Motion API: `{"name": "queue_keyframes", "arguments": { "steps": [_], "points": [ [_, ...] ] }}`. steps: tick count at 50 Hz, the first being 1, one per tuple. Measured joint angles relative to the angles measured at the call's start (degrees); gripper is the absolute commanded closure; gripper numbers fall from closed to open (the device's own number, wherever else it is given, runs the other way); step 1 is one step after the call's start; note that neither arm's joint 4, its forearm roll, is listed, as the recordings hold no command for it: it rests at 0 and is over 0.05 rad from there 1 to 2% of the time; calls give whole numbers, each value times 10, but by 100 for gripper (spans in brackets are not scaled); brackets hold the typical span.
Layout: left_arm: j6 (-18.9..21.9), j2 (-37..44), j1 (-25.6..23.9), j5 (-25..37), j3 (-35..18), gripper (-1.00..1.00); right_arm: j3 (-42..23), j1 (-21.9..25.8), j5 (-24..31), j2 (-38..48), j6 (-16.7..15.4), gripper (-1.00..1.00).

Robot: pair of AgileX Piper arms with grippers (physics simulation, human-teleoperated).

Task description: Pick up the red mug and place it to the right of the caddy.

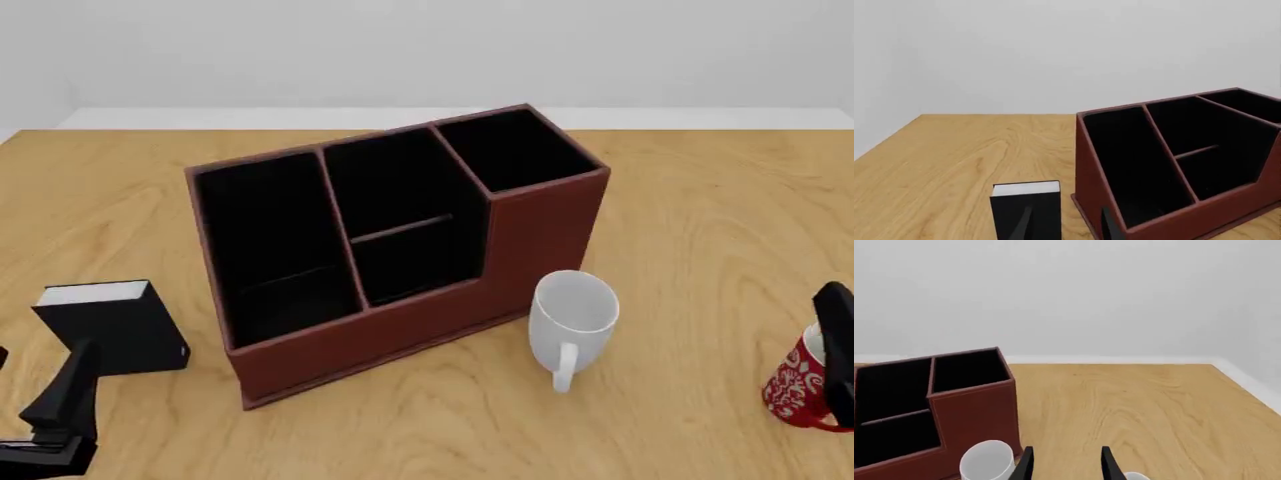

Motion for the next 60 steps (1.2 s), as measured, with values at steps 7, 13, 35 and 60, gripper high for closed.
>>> {"name": "queue_keyframes", "arguments": {
  "steps": [7,13,35,60],
  "points": [
    [0,0,0,0,0,-100,-93,-46,82,37,7,-100],
    [-1,0,0,-1,0,-100,-154,-105,147,82,6,-100],
    [-1,-1,-1,-1,1,-100,-218,-202,274,181,57,-100],
    [-1,-1,-1,-1,1,-100,-134,-217,284,204,77,-100]
  ]
}}
